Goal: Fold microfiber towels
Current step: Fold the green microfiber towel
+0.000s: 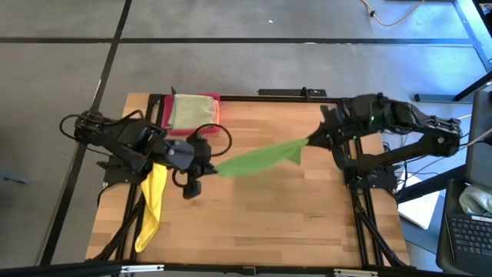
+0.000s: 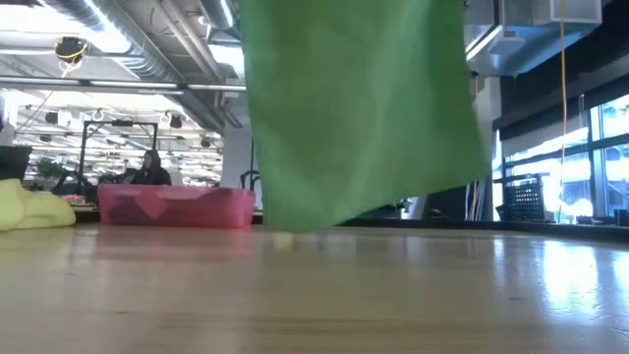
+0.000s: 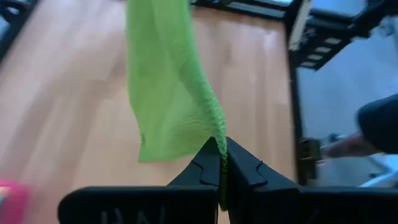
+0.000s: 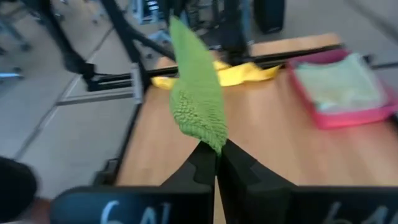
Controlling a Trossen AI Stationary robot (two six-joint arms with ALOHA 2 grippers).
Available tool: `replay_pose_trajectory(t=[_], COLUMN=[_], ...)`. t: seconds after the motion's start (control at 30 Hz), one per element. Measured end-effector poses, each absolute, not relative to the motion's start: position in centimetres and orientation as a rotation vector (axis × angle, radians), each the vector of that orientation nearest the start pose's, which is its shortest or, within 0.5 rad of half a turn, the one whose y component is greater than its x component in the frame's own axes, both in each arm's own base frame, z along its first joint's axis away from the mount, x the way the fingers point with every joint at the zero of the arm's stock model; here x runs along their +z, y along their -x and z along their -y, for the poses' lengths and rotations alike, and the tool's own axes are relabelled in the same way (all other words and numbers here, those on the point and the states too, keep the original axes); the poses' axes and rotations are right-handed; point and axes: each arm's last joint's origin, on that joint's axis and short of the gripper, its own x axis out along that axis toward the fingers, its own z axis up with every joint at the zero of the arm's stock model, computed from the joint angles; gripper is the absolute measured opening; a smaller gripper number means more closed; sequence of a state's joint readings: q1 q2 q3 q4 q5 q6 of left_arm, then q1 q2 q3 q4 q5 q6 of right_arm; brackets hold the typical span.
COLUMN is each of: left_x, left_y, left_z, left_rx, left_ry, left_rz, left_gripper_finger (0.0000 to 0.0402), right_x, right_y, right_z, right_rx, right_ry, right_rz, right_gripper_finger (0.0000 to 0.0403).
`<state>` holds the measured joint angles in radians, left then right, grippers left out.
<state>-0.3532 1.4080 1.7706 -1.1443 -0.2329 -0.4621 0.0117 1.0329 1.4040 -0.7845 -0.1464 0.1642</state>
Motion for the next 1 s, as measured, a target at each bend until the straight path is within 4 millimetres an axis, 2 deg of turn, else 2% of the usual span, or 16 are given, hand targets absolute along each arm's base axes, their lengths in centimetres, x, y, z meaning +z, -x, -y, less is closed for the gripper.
replay_pose_trajectory(t=[0.13, 0.23, 0.33, 0.4, 0.53, 0.63, 0.8, 0.9, 1.0], left_x=[44.6, 45.2, 44.8, 44.1, 41.7, 38.6, 32.2, 28.5, 25.9], left_y=[-23.7, -23.0, -22.5, -21.9, -21.8, -22.9, -24.4, -24.6, -24.3], left_z=[9.6, 10.2, 9.5, 8.5, 6.6, 5.9, 5.6, 5.1, 4.1], left_rx=[0.005, -0.03, 0.075, 0.194, 0.351, 0.389, 0.359, 0.368, 0.429], left_ry=[0.308, 0.314, 0.197, 0.081, -0.063, -0.101, -0.077, -0.058, -0.026], left_rz=[-0.698, -0.655, -0.675, -0.743, -0.902, -0.989, -1.091, -1.137, -1.174], left_gripper_finger=[0.0, 0.0, 0.0, 0.0, 0.0, 0.0, 0.0, 0.0, 0.0], right_x=[44.5, 45.4, 45.3, 44.4, 39.9, 35.6, 28.6, 26.0, 24.2], right_y=[-18.5, -18.6, -19.0, -19.3, -20.6, -21.6, -23.1, -23.7, -24.0], right_z=[-2.7, -3.6, -3.5, -2.8, -1.5, -1.0, -0.6, 0.5, 1.9], right_rx=[0.19, 0.182, 0.065, -0.048, -0.143, -0.108, -0.121, -0.224, -0.273], right_ry=[-0.258, -0.242, -0.129, -0.019, 0.17, 0.178, 0.23, 0.272, 0.267], right_rz=[-0.432, -0.407, -0.405, -0.462, -0.703, -0.818, -0.86, -0.836, -0.826], right_gripper_finger=[0.0009, 0.0009, 0.0009, 0.0009, 0.0009, 0.0009, 0.001, 0.001, 0.001])
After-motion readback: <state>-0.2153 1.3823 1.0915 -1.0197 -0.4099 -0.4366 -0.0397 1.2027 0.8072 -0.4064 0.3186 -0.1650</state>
